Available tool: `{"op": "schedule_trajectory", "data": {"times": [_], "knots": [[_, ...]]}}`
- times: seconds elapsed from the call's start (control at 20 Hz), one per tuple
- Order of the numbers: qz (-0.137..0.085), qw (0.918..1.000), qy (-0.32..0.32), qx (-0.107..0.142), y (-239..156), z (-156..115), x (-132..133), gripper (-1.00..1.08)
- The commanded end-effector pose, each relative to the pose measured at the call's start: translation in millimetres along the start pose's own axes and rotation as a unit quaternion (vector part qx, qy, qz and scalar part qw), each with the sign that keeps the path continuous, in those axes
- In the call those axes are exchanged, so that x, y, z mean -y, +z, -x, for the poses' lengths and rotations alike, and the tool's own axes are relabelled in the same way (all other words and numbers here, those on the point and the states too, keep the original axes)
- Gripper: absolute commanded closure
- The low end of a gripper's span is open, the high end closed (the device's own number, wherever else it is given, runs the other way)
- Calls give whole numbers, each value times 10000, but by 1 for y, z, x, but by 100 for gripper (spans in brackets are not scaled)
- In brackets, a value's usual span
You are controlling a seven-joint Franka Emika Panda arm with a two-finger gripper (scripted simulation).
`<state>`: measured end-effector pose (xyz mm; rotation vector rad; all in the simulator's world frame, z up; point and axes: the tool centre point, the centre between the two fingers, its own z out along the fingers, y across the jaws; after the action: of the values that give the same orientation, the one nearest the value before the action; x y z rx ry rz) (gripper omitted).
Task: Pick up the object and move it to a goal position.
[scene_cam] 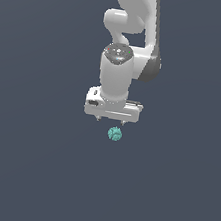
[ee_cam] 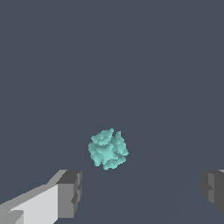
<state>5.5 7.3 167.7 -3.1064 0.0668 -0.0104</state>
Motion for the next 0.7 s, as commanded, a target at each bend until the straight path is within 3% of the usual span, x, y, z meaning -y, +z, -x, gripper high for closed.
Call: {"op": "schedule_trajectory", "data": {"times": [0.0, 0.3, 0.65], "knots": [[-1, 10000, -2, -2, 0, 0, 0, -92], [31, 9997, -243, 6, 10, 2, 3, -92], [107, 9953, -960, 30, 39, 8, 13, -92]]}}
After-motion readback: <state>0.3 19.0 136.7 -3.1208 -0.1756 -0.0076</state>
